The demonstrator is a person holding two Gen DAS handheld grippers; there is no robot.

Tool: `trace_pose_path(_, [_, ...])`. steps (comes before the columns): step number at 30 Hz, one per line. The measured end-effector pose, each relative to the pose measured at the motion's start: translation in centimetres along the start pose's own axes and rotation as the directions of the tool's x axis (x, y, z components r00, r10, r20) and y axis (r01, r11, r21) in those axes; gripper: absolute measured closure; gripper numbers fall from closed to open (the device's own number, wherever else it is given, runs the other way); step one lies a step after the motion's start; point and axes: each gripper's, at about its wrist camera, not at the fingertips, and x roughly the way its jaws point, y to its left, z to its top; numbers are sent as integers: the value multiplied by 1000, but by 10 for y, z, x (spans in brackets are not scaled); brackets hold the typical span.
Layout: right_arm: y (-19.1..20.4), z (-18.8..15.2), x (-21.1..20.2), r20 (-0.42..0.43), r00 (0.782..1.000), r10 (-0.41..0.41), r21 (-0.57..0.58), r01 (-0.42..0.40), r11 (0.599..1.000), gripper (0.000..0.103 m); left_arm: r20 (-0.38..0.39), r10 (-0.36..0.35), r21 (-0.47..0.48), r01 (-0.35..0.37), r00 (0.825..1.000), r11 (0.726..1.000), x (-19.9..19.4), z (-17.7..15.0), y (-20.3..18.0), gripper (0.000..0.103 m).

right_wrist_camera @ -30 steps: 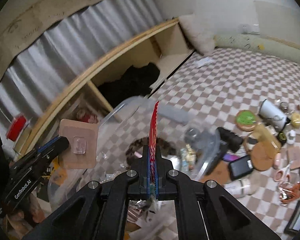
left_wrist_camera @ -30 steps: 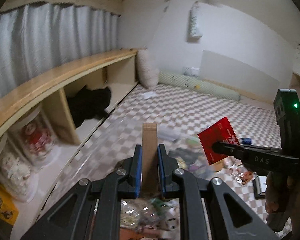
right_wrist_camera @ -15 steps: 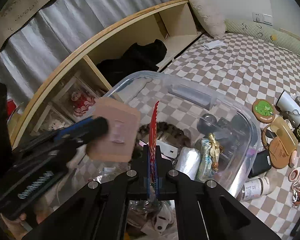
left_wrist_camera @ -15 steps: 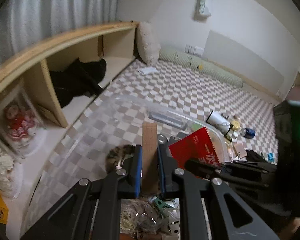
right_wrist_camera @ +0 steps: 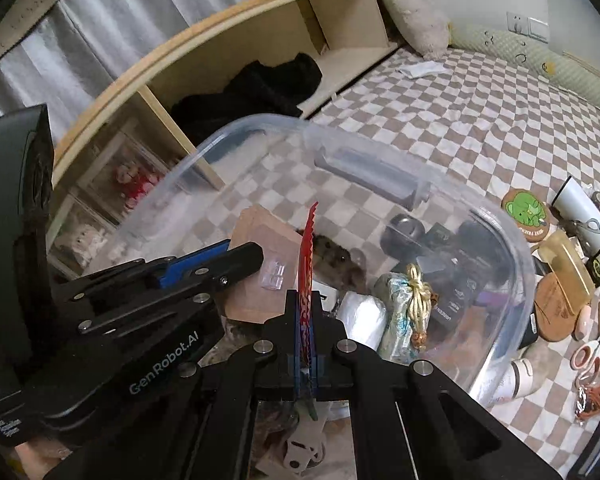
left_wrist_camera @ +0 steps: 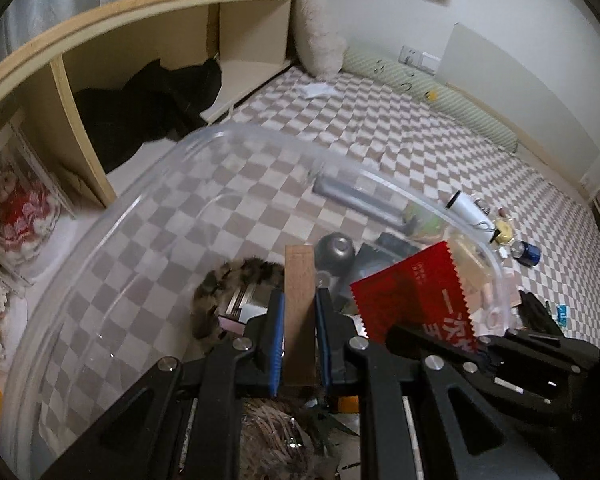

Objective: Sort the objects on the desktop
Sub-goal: 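Open the right gripper over the bin while the left gripper releases the wooden tag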

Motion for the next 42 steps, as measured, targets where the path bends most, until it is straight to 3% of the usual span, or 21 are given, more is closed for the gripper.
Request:
trace_pose_path(15, [-3,12,26,-94,995,-25,-15,24,1000,99,-9,37,0,-37,999,999,6,-7,7,88])
trace_pose_path(25, [-4,15,33,-134,991,-13,-15,11,1000,100,16,92,-62,-91,996,994,-6,-12,31,30])
trace_pose_path(33, [0,14,33,-140,990,-11,-25,7,1000,100,37,110,-53,-108,993,993,-26,-19,38,17])
trace_pose_path(42, [6,13,34,-150,989,-7,-30,3,1000,99,97,103,-20,-102,990,995,-59,-32,32,16])
